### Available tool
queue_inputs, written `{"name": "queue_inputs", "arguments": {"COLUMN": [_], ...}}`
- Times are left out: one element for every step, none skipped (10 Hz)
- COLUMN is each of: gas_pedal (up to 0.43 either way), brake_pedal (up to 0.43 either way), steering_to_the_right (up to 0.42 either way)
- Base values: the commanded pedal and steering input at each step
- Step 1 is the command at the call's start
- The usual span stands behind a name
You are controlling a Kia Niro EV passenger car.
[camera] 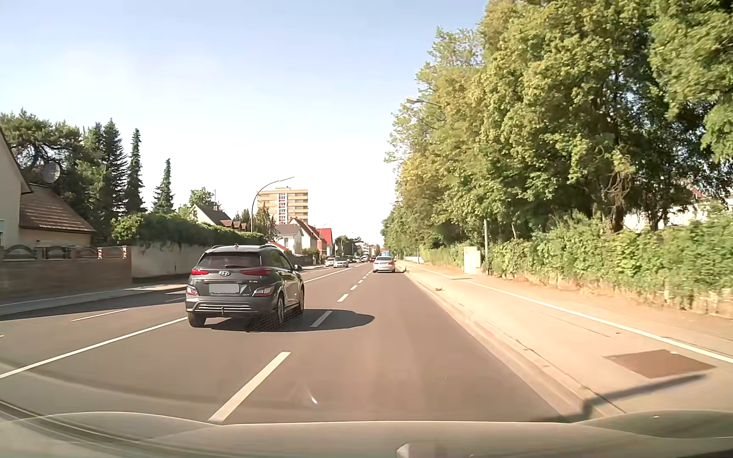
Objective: Follow the waypoints while adhering to traffic rules and regulations
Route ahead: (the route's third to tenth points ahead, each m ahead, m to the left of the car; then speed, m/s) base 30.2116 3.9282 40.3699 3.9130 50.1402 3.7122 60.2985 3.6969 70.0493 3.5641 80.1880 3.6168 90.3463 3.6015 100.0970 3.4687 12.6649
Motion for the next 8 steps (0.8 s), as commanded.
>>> {"name": "queue_inputs", "arguments": {"gas_pedal": [0.0,0.0,0.008,0.028,0.039,0.047,0.067,0.079], "brake_pedal": [0.0,0.0,0.0,0.0,0.0,0.0,0.0,0.0], "steering_to_the_right": [-0.003,-0.003,-0.003,-0.003,-0.003,-0.003,-0.003,-0.003]}}
